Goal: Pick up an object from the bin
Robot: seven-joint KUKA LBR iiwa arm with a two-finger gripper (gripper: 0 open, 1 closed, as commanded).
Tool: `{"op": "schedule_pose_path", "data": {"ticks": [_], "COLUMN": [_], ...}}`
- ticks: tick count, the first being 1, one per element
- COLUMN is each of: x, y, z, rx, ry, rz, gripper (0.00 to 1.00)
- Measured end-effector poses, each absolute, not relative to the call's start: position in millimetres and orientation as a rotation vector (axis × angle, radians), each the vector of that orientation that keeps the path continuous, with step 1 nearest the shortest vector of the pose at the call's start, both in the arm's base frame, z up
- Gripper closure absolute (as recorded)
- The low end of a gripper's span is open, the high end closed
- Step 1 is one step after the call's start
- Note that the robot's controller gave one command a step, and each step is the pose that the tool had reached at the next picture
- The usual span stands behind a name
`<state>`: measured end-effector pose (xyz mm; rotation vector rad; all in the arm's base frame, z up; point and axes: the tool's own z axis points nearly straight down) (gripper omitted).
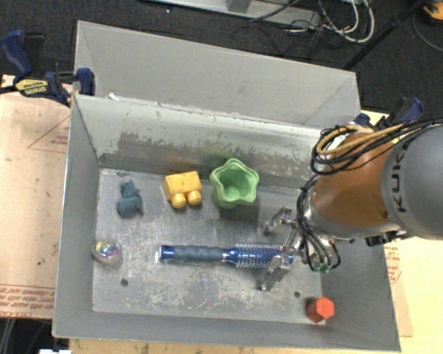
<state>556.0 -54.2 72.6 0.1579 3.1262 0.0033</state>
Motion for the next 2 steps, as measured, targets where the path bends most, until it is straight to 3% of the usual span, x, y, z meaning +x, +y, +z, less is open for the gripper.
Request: {"op": "schedule_pose_path", "data": {"ticks": [1, 2], "x": [558.0, 564.5], "y": [-54.6, -55.3], "z": [77.1, 228.0], "rx": [0.153, 0.147], "ry": [3.123, 3.129], "rz": [0.001, 0.000], "gripper": [1.00, 1.00]}}
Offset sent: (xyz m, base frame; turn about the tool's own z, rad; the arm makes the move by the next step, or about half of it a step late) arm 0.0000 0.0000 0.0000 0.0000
